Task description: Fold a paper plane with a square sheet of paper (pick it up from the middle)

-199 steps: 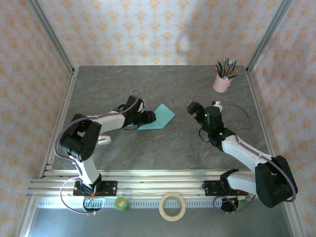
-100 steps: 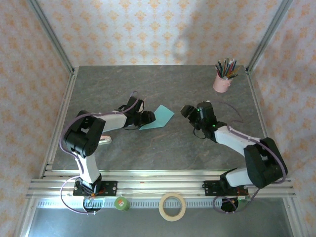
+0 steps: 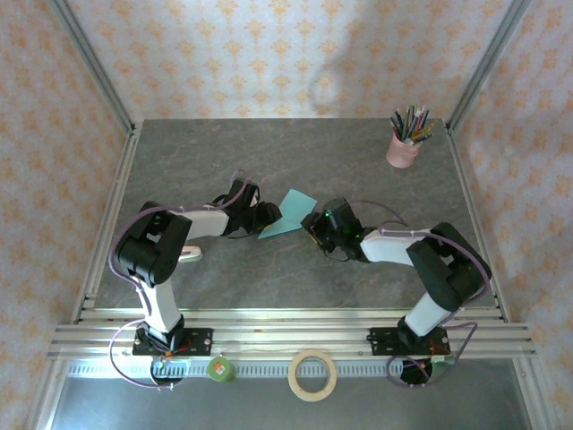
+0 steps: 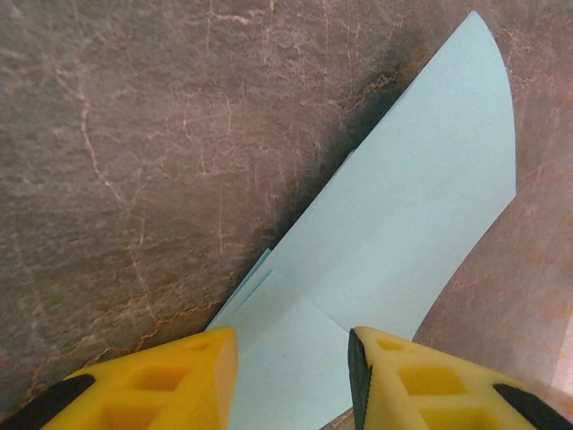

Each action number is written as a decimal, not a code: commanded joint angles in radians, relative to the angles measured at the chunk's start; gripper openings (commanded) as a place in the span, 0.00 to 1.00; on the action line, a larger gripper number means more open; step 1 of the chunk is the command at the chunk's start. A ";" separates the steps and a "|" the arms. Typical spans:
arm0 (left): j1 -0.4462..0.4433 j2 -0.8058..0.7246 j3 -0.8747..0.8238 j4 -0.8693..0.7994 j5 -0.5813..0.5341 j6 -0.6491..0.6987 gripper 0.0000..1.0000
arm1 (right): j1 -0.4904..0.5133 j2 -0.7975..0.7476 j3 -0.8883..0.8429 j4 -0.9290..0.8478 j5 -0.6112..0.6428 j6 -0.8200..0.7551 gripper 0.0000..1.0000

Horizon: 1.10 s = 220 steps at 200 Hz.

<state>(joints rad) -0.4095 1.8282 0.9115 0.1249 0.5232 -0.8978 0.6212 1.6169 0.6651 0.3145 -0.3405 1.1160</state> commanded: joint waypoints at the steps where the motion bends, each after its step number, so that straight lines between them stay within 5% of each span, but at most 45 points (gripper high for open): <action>1: 0.006 0.001 -0.023 -0.025 -0.011 -0.029 0.42 | 0.011 0.021 -0.002 0.104 0.014 0.098 0.40; 220: 0.008 -0.001 -0.002 -0.062 -0.014 -0.009 0.42 | 0.014 0.165 0.025 0.242 -0.039 0.133 0.25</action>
<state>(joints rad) -0.4095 1.8282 0.9119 0.1219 0.5213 -0.9154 0.6304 1.7664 0.6659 0.5255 -0.3904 1.2564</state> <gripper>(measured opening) 0.424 0.259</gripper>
